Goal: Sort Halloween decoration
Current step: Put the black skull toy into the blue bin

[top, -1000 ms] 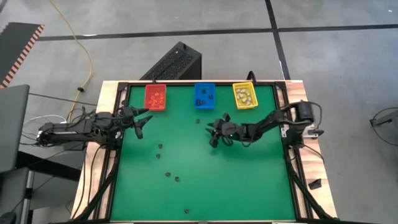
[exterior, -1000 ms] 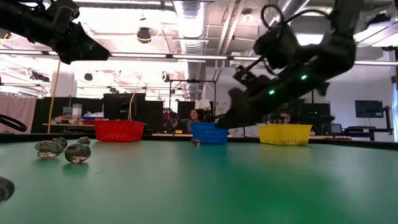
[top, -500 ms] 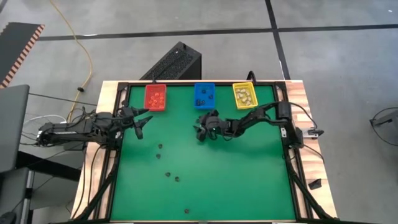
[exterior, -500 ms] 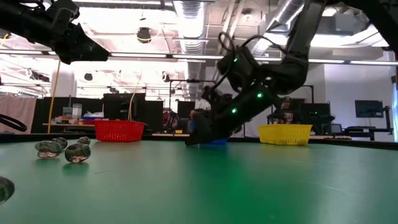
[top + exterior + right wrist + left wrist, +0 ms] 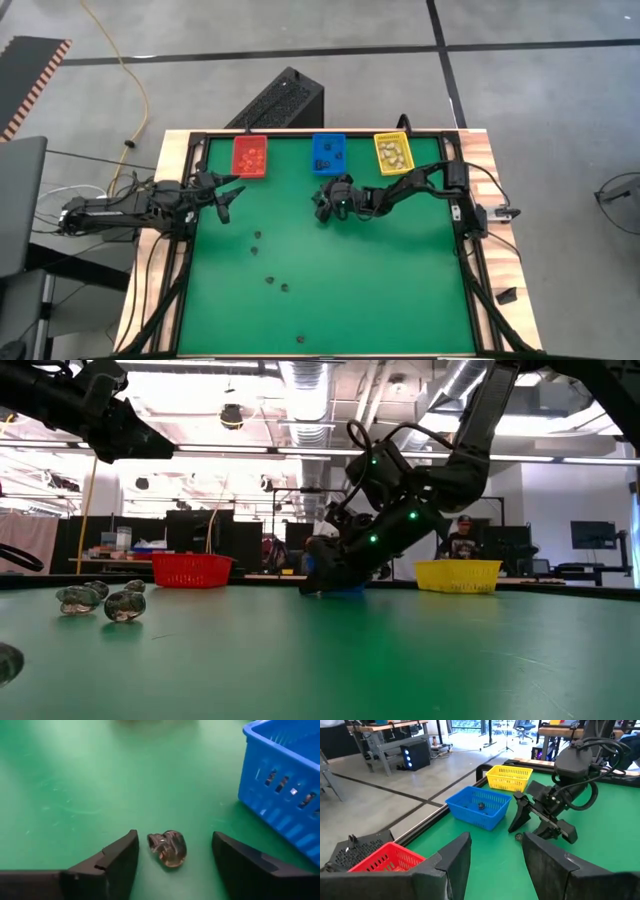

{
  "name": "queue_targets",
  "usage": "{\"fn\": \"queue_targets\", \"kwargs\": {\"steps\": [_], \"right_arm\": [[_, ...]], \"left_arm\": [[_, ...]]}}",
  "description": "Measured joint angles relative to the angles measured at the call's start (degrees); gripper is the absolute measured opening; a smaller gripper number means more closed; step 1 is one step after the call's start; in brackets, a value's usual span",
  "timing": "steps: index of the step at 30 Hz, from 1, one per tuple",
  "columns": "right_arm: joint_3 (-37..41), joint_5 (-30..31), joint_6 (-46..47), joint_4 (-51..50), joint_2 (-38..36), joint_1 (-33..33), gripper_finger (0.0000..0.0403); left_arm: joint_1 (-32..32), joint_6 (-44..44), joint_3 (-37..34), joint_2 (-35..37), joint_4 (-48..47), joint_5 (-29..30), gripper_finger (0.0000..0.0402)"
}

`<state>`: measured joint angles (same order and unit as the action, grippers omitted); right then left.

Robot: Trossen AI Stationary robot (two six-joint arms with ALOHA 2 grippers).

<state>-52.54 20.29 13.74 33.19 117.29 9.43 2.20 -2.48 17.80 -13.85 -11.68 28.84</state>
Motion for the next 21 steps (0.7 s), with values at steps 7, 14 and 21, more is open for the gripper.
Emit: {"fn": "queue_targets", "kwargs": {"steps": [7, 14, 21], "right_arm": [[-0.02, 0.23, 0.55, -1.04, -0.02, -0.52, 0.0190], [0.02, 0.24, 1.30, -1.10, -0.01, -0.75, 0.0114], [0.08, 0.55, 2.64, -0.65, -0.43, -1.29, 0.0114]], "left_arm": [[0.00, -0.13, 0.02, 0.00, 0.00, 0.01, 0.0169], [0.00, -0.13, 0.02, 0.00, 0.00, 0.00, 0.0169], [0.00, -0.13, 0.00, 0.00, -0.02, 0.01, 0.0169]]}}
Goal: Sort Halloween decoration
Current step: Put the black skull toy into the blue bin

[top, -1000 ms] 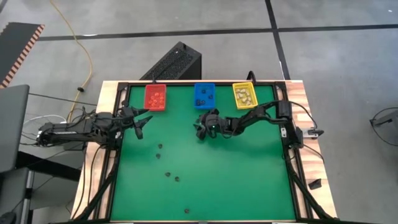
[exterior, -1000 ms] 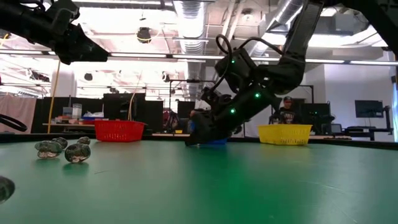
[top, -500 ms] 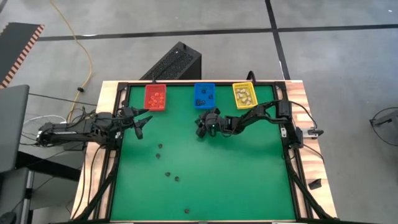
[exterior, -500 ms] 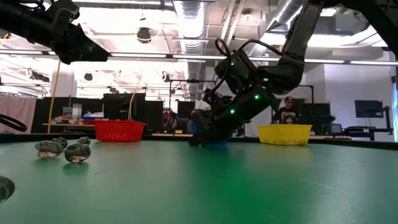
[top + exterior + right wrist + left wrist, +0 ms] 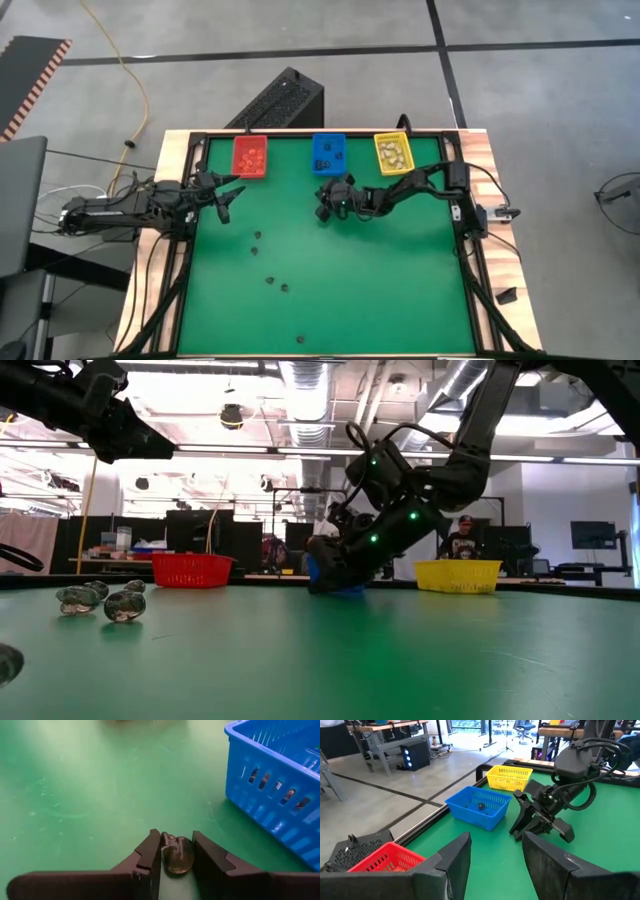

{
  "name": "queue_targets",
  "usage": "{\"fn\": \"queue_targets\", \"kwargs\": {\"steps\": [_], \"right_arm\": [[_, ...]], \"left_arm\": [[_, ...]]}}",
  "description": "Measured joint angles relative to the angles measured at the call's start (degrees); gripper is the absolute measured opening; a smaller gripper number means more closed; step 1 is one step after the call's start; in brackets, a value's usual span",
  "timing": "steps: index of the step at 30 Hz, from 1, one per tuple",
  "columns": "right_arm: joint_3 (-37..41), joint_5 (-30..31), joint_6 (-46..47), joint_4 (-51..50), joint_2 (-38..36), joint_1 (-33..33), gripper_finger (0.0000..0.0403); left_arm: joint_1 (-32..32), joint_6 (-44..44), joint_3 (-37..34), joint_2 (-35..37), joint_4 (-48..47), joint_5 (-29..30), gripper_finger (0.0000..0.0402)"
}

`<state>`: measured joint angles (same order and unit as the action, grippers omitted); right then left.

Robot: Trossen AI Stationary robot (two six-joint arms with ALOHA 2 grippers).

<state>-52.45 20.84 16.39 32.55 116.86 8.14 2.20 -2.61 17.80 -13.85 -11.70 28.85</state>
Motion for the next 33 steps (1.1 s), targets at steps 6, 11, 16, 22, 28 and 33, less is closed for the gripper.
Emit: {"fn": "queue_targets", "kwargs": {"steps": [6, 11, 16, 22, 28, 33], "right_arm": [[0.25, 0.76, -0.69, -0.24, -3.95, -1.67, 0.0114], [0.14, 1.50, -3.71, 0.29, -9.37, -2.10, 0.0114], [0.10, 4.47, -7.18, 0.27, -14.04, -1.06, 0.0114], [0.09, 6.29, -7.45, -0.69, -14.48, 4.24, 0.0118], [0.12, 6.17, -3.44, -6.45, -14.38, 9.50, 0.0121], [0.11, 2.24, -0.13, -8.39, -14.38, 12.63, 0.0127]], "left_arm": [[0.00, 0.39, 0.02, 0.00, 0.00, 0.01, 0.0169], [0.00, 0.39, 0.01, 0.00, -0.01, 0.00, 0.0169], [0.00, 0.37, 0.02, 0.00, -0.01, 0.01, 0.0169], [0.00, 0.16, 0.02, 0.00, 0.00, 0.01, 0.0169], [0.00, 0.39, 0.01, 0.00, 0.00, 0.02, 0.0169], [0.00, 1.17, 0.02, 0.00, 0.00, 0.03, 0.0169]]}}
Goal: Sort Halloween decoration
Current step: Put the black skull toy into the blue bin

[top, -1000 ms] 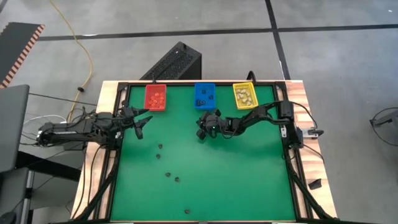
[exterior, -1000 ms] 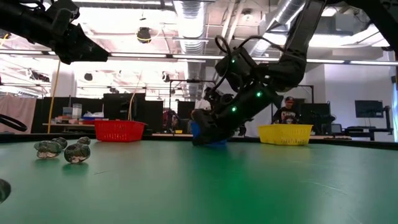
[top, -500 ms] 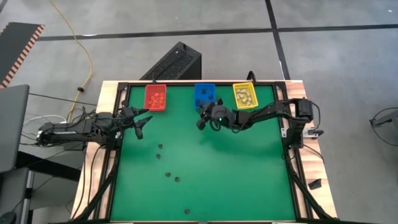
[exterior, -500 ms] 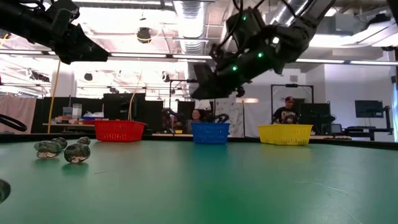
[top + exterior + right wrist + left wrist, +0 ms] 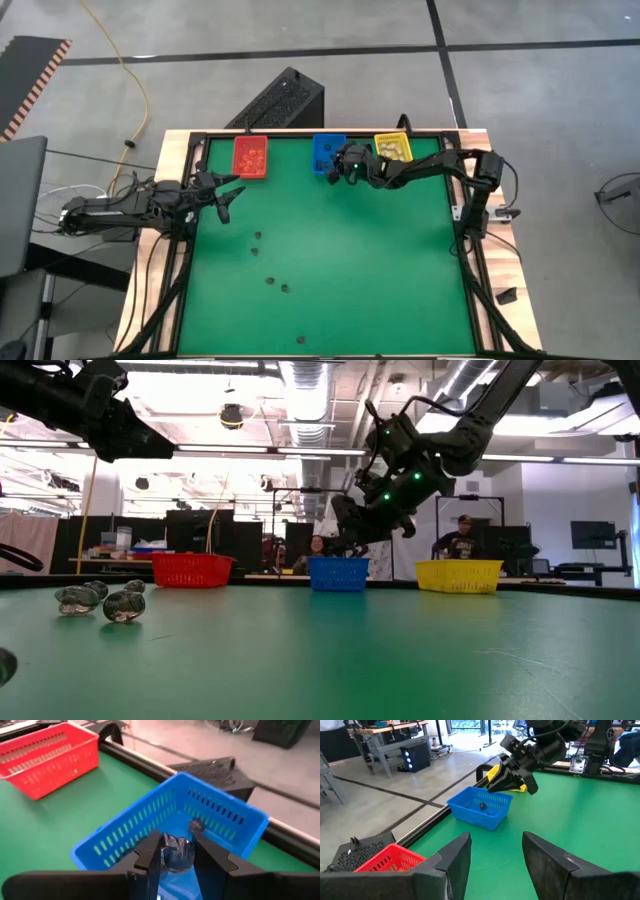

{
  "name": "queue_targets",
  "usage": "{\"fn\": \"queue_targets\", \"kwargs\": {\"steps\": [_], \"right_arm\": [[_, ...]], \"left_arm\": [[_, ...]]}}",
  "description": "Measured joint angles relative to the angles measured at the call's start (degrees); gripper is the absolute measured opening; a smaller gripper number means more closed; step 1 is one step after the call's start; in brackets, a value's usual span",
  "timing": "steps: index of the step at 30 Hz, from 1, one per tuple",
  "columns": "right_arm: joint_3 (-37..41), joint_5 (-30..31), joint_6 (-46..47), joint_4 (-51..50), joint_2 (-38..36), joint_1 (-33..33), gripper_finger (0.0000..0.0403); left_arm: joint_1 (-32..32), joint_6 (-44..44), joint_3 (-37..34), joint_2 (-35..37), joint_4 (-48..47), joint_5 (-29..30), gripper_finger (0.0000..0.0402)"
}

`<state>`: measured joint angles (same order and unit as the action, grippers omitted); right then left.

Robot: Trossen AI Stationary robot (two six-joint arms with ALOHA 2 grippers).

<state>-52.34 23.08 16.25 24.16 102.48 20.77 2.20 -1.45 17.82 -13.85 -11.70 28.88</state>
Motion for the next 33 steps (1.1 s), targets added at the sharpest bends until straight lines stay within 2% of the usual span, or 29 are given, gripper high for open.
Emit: {"fn": "queue_targets", "kwargs": {"steps": [7, 17, 24, 33], "right_arm": [[-0.01, -5.26, 0.36, 0.40, 0.00, 1.12, 0.0162], [-0.03, -5.59, -0.03, 0.20, -0.01, 1.02, 0.0232], [-0.10, -13.98, -5.27, 8.99, -1.17, -2.93, 0.0230], [-0.10, -15.57, -10.36, 8.32, -9.43, -11.94, 0.0221]], "left_arm": [[0.00, 0.17, -0.01, 0.00, 0.25, 0.00, 0.0169], [0.00, 1.00, 0.00, 0.01, 0.85, 0.00, 0.0169], [-0.01, 1.22, 0.00, 0.01, 1.09, 0.00, 0.0169], [-0.02, 1.22, 0.00, 0.02, 1.82, -0.02, 0.0169]]}}
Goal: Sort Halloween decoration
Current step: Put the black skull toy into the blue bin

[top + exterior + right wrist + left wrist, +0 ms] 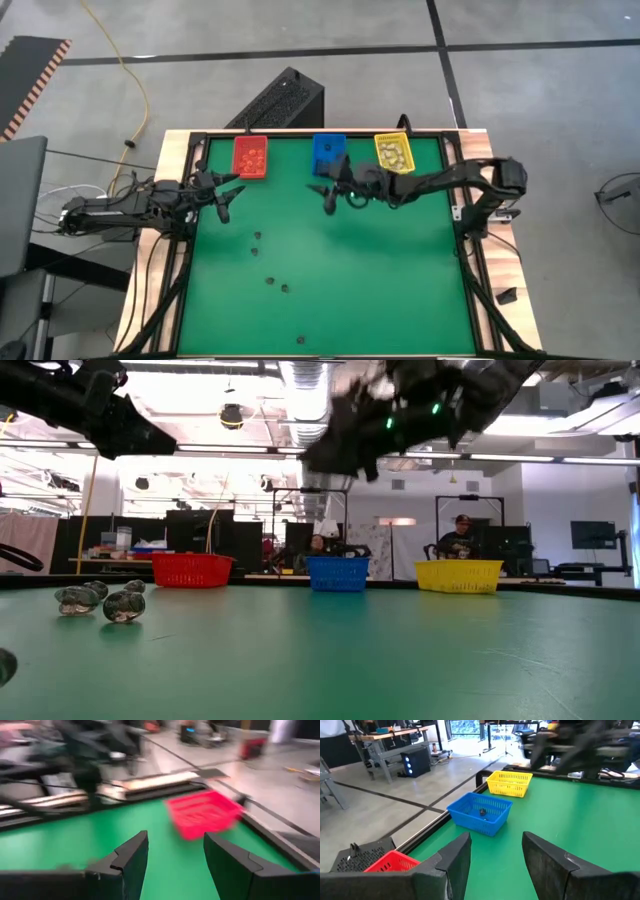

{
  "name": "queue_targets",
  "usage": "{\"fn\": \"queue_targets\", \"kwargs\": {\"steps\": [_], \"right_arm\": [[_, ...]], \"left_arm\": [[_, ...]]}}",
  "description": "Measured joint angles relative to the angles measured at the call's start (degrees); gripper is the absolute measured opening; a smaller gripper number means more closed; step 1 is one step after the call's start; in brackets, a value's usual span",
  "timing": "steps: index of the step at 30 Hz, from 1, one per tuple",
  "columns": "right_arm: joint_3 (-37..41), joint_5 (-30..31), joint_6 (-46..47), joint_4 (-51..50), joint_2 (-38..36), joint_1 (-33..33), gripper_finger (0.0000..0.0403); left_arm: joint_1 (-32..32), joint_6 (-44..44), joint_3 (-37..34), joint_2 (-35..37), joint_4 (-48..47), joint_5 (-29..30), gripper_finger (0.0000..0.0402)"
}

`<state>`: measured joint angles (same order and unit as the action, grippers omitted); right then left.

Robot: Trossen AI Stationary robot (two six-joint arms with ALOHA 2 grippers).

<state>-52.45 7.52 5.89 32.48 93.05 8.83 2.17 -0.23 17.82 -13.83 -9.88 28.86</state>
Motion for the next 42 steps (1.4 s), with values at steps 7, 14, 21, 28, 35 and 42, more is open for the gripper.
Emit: {"fn": "queue_targets", "kwargs": {"steps": [7, 14, 21, 28, 35, 42], "right_arm": [[-0.02, -0.19, 0.07, 1.50, -0.20, -10.30, 0.0221], [-0.34, 0.29, -0.19, 16.94, 10.40, -19.70, 0.0221], [-10.11, 1.78, -1.35, 21.99, 25.10, -22.79, 0.0221], [-27.75, 1.51, -1.92, 9.99, 37.74, -22.50, 0.0221], [-37.79, -5.16, -1.41, -5.20, 41.78, -22.60, 0.0221], [-37.35, -6.66, -1.44, -10.30, 38.09, -25.30, 0.0221]], "left_arm": [[0.00, -0.49, 0.00, -0.01, 0.26, 0.00, 0.0169], [0.00, -1.51, 0.00, 0.00, 0.37, 0.00, 0.0169], [0.00, -1.53, 0.00, 0.00, 0.39, 0.00, 0.0169], [0.00, -0.90, 0.00, 0.00, 0.45, -0.01, 0.0169], [0.01, -0.44, -0.01, 0.00, 0.25, 0.01, 0.0169], [0.00, -0.92, 0.00, 0.00, 0.27, -0.01, 0.0169]]}}
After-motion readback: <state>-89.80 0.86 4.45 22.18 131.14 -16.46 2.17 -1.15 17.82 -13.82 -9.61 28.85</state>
